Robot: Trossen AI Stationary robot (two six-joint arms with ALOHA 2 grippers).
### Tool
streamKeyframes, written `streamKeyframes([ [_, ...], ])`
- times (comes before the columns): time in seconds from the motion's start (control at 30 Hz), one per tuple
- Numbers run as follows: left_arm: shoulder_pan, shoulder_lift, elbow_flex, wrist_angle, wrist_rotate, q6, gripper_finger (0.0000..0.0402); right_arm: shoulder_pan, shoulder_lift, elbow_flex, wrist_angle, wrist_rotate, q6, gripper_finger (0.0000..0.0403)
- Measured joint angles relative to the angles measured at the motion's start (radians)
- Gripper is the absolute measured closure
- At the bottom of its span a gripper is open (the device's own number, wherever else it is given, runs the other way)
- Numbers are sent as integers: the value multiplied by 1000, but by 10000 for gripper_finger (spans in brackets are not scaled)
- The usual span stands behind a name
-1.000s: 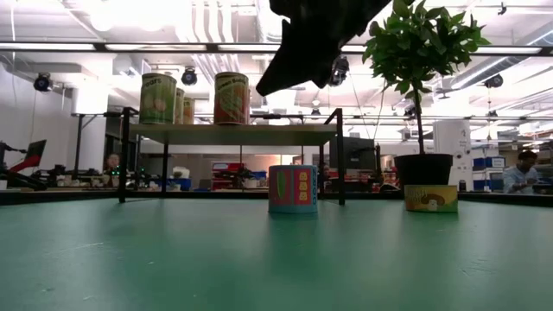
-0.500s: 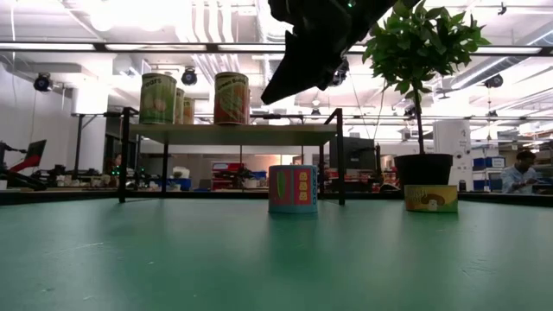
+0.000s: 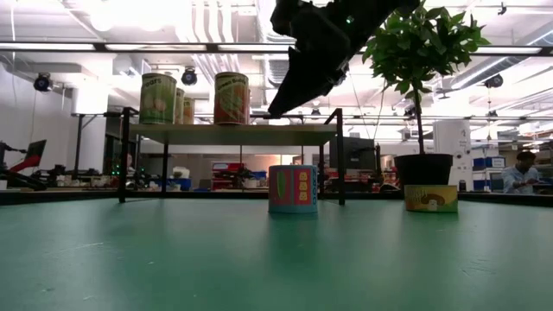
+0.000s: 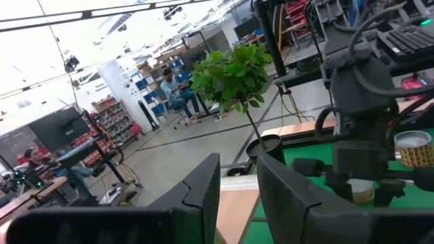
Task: Pick and place cans onto a shelf
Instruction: Put the blue small corn can on the shelf
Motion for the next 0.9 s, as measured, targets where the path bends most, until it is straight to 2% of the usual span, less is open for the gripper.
streamKeyframes([
  [0.27, 0, 19, 3, 0, 0, 0, 320, -6, 0, -7, -52, -3, 0, 159],
  [0.47, 0, 20, 3, 0, 0, 0, 320, -9, 0, -55, -58, -5, -24, 72],
  [0.6, 0, 20, 4, 0, 0, 0, 320, -21, 0, -93, -48, -14, 2, 43],
  [0.7, 0, 20, 5, 0, 0, 0, 320, -28, 0, -130, -38, -14, 18, 38],
  [0.9, 0, 20, 5, 0, 0, 0, 320, -48, 0, -222, 102, -24, 35, 38],
])
